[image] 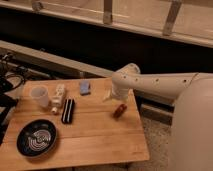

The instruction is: Drag the ceramic bowl in a circle

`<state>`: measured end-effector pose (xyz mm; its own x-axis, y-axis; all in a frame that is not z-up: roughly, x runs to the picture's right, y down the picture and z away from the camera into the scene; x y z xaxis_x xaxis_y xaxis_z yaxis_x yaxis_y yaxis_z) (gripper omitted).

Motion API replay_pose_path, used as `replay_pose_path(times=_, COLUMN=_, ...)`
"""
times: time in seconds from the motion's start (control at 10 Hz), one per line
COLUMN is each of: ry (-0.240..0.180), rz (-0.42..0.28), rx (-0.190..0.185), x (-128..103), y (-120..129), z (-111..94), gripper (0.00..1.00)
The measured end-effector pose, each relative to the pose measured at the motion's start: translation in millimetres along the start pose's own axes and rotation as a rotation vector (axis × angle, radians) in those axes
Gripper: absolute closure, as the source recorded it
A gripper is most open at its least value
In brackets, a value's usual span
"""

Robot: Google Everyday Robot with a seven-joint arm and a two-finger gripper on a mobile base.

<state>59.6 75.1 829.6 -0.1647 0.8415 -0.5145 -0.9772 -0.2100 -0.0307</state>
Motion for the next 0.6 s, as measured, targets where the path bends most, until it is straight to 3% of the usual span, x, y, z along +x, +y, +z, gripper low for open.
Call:
replay_pose_path(times=0.2, ry=0.052, rz=-0.077, rx=-0.004, x=8, y=20, z=0, gripper=0.2)
replay_pose_path(times=0.4, ry=0.106, rz=-0.178, rx=-0.008, x=18, y=60, z=7, gripper=0.2)
replay_pose_path(times=0.6, ry=0.155, rz=-0.29, rx=-0.035, x=36, y=117, z=15, gripper=0.2)
